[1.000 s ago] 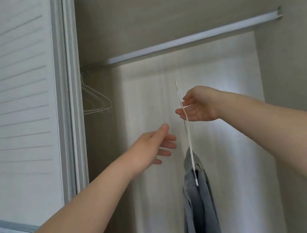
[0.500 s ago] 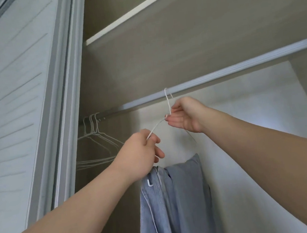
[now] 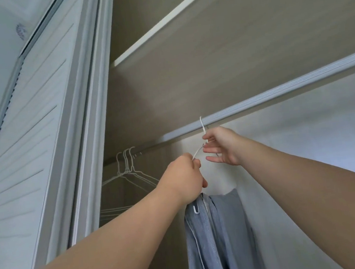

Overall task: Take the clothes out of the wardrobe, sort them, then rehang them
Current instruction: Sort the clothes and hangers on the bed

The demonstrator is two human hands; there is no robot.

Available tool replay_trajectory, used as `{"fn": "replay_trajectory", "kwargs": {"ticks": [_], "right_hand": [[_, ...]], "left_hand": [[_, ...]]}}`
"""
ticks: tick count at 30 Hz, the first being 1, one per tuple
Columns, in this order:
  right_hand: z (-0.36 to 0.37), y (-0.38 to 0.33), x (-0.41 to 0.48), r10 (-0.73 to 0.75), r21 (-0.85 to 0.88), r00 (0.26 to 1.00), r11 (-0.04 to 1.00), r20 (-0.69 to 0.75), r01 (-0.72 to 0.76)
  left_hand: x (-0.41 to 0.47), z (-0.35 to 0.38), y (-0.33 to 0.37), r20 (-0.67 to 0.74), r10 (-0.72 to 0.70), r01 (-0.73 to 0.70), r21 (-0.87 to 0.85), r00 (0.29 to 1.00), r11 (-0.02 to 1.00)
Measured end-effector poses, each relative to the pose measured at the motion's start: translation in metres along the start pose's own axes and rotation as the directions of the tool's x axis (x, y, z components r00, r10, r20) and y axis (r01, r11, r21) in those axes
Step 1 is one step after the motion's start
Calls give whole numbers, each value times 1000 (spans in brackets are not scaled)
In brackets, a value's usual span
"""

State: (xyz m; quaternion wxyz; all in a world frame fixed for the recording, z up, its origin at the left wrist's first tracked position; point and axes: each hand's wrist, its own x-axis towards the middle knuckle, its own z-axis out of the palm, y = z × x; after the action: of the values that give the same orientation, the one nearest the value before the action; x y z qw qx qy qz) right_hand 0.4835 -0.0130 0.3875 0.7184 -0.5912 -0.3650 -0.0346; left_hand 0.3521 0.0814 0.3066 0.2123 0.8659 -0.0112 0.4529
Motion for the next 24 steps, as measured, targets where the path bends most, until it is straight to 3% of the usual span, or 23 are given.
{"fn": "replay_trajectory", "kwargs": {"ticks": [6, 17, 24], "right_hand": [[26, 29, 17, -17, -60, 998, 998, 58, 20], [85, 42, 26, 48, -216, 993, 976, 107, -24], [89, 54, 21, 70, -174, 993, 983, 100, -52]], "left_hand": [[3, -11, -22, -91, -17, 36, 210, 996, 977], [12, -32, -38, -22, -172, 151, 599, 985, 787], [3, -33, -40, 1, -205, 142, 720, 979, 679]]}}
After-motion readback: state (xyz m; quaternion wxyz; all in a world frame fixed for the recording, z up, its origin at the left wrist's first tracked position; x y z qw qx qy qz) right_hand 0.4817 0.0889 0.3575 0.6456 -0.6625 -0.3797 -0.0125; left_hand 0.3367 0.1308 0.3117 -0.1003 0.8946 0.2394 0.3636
